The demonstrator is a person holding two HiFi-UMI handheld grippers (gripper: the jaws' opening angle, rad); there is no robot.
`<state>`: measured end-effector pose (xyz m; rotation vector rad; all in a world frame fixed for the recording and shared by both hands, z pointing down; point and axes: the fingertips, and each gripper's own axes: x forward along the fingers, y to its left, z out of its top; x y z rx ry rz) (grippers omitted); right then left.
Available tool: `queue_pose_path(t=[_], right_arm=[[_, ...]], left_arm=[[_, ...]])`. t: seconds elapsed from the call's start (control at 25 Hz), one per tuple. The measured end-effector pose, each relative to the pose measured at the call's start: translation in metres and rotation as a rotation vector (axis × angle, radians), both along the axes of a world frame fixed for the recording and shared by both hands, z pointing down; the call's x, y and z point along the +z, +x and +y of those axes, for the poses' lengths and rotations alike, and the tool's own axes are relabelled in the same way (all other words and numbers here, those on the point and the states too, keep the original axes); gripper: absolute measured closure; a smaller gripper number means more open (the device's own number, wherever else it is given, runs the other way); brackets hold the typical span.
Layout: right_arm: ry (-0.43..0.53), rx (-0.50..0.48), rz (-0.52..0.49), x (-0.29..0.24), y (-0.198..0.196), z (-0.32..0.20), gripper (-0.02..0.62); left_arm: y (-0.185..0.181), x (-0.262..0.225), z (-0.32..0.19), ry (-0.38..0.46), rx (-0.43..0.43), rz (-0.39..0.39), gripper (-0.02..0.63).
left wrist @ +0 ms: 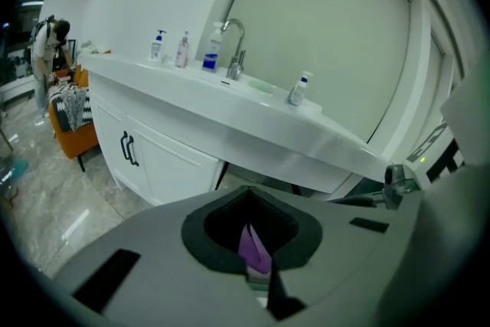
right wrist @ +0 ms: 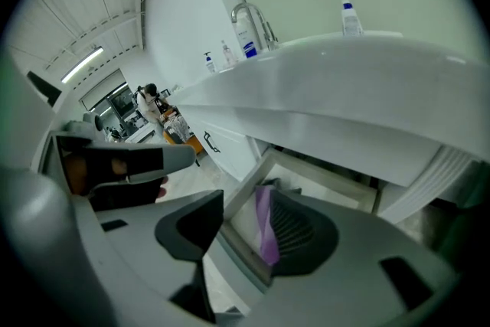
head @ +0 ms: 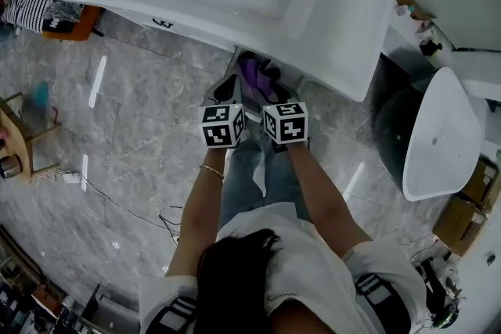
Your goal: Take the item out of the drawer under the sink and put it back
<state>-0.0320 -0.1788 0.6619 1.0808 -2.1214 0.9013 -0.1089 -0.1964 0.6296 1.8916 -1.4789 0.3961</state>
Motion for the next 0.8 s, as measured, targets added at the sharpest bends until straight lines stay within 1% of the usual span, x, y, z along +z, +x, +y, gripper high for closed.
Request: queue_pose_path(t=[0.12, 0.24, 0.36, 0.48, 0.72, 0.8], right_arm=[[-0.026, -0.013, 0.02, 0.019, -0.005, -0.003, 0.392], [-0.065, -0.026, 0.037, 0.042, -0.01, -0.007, 0.391], [-0.084, -0.049, 0.066, 0.061, -0.008, -0.013, 0.388], [-0.097, -0.066, 0.092, 0.078, -0.011, -0.019, 0.367], [-0.121, -0.105, 0.126, 0.105, -0.018, -0.019, 0.342], [-0.126, -0.115, 0.139, 0.114, -0.022, -0.019, 0.336]], left_arm=[[-0.006, 0.013, -0.003, -0.023, -0.007, 0.002, 0.603], [-0.008, 0.026, -0.007, -0.044, -0.036, 0.023, 0.603], [-0.002, 0.039, -0.01, -0.059, -0.041, 0.024, 0.603], [-0.004, 0.047, -0.016, -0.066, -0.054, 0.026, 0.603], [-0.01, 0.061, -0.024, -0.075, -0.091, 0.034, 0.603], [-0.011, 0.064, -0.027, -0.076, -0.091, 0.037, 0.603]])
